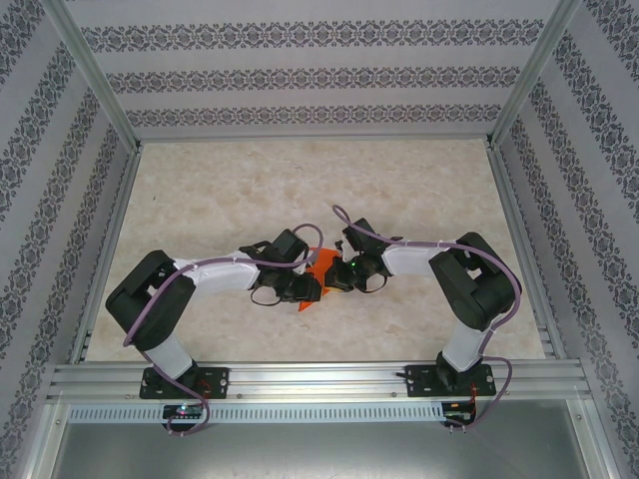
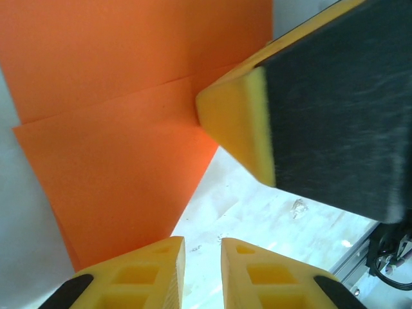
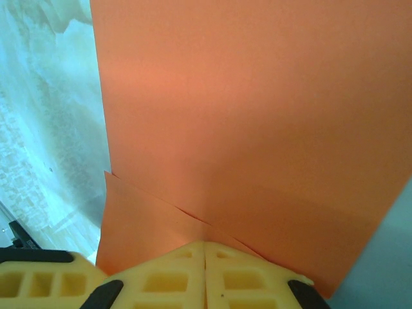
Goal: Fold a paper plane with a square sheet of paper (pick it up from the middle)
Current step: Third fold the triangle at the center of the table.
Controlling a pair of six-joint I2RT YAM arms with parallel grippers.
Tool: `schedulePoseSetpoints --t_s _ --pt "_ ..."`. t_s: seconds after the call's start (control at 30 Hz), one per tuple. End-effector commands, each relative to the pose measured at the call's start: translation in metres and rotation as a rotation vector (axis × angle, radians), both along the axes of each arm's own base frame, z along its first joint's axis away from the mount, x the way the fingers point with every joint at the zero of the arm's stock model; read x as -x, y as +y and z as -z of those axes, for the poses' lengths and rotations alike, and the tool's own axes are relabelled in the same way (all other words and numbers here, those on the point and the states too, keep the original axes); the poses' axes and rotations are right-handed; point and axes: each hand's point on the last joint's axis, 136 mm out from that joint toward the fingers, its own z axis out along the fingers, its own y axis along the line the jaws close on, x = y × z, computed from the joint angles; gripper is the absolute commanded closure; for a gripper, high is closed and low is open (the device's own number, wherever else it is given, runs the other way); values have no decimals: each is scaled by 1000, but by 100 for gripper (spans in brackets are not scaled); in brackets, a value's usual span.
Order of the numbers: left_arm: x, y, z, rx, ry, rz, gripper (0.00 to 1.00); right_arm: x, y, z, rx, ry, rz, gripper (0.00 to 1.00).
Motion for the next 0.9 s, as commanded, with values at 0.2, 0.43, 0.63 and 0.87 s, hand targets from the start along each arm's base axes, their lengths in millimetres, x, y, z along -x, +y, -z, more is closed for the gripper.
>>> schedulePoseSetpoints --t_s 0.2,0.43,0.63,0.87 --pt "2 -17 -25 101 -28 56 75 17 -33 44 204 60 25 92" --pt "4 -8 -5 26 -8 60 76 17 -32 45 205 62 24 93" --pt "-1 13 23 -115 -30 40 82 17 -33 45 210 63 20 93" --pt "9 20 38 -120 8 45 83 19 -35 47 219 67 20 92"
